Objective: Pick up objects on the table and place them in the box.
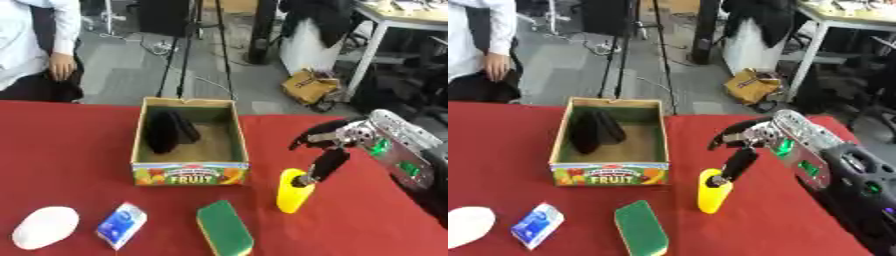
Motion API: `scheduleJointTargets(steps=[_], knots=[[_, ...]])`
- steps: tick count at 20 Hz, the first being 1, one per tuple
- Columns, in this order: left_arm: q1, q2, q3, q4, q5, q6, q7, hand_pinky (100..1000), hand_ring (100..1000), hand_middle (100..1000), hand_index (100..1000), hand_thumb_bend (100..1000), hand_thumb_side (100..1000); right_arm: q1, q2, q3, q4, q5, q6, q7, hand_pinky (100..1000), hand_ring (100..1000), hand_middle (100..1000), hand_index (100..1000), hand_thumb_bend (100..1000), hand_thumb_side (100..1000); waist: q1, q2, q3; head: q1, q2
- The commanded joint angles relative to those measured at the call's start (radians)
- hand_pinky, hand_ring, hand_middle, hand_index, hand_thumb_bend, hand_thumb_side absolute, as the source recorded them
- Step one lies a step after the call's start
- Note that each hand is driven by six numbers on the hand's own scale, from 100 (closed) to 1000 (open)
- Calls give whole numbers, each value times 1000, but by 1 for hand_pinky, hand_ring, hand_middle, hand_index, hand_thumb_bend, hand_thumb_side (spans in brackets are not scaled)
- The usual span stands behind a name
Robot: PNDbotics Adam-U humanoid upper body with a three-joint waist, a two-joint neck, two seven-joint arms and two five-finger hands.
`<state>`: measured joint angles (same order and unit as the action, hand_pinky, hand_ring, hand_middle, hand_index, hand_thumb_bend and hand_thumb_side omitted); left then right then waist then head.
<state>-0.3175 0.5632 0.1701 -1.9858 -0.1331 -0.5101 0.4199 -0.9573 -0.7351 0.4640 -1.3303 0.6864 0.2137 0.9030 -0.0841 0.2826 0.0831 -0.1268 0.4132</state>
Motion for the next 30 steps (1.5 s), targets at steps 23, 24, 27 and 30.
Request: scheduleJointTargets(steps=[23,24,27,30], knots=[[-14,23,11,-14,0,1,-1,935,953,806,865,100,1000,-37,46,-15,144,37,-22,4,896,981,1000,1000,556,576,7,-14,16,7,-11],[-14,23,12,-14,0,1,-1,935,953,806,865,100,1000,-38,50,-16,151,39,-22,4,895,981,1000,1000,557,572,7,-13,17,6,-12],[-14,21,12,-14,0,1,-1,935,953,807,865,100,1000,-41,58,-19,167,44,-25,4,896,980,1000,1000,558,574,8,-12,18,7,-13],[-14,20,12,-14,0,0,-2,936,954,807,864,100,1000,-43,65,-19,180,48,-29,4,896,981,1000,1000,562,571,8,-11,20,6,-13]])
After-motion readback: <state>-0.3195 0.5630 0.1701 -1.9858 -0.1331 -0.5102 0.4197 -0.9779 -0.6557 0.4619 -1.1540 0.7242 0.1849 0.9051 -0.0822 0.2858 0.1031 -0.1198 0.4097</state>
